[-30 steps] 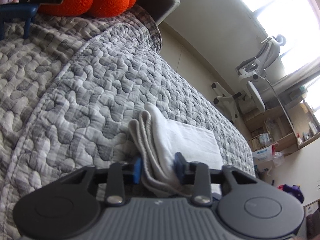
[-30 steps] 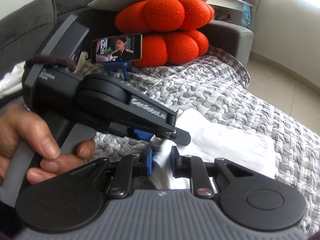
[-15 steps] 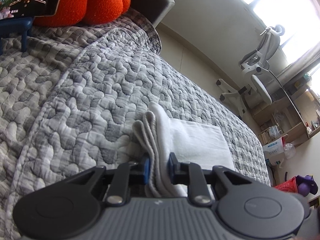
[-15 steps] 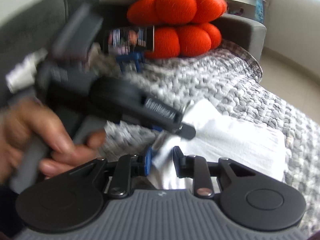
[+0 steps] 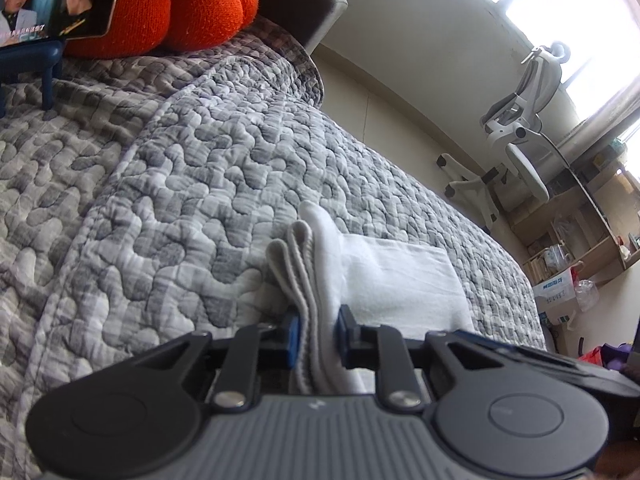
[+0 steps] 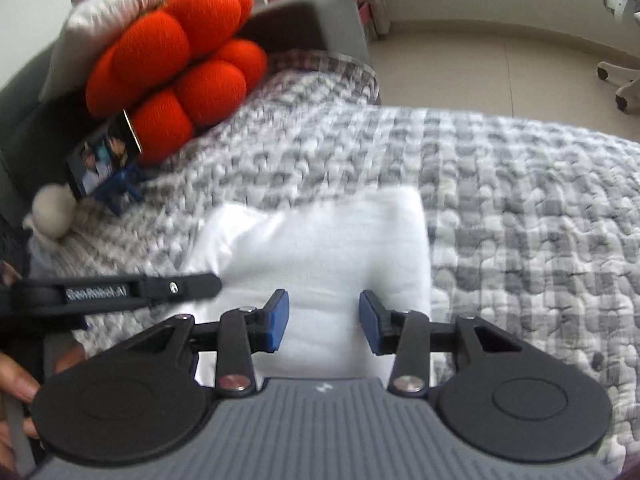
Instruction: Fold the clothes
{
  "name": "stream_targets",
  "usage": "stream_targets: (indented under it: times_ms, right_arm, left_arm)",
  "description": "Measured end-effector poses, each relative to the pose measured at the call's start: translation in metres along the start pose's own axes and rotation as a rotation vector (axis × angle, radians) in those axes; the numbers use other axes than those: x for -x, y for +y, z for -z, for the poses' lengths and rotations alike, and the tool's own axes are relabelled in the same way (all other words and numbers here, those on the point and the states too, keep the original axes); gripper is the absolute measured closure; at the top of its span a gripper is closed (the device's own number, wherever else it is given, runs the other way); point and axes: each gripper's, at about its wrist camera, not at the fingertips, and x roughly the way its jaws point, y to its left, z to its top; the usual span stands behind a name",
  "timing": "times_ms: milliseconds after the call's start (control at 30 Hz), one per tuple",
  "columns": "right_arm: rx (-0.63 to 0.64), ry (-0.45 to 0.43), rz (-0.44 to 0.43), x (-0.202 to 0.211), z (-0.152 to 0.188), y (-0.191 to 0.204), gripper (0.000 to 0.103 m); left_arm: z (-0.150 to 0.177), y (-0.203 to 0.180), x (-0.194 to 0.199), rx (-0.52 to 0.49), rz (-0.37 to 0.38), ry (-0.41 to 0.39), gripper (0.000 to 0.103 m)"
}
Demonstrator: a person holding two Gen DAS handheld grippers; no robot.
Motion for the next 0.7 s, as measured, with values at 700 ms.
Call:
stream_targets:
  times_ms: [700]
  right_arm:
    - [-0.336,-0.035,0.103,0.012,0.001,-0.070,0.062]
  left_arm:
    - [0.000,-0.002,0.001,-0.012,-0.005,0.003,0.083]
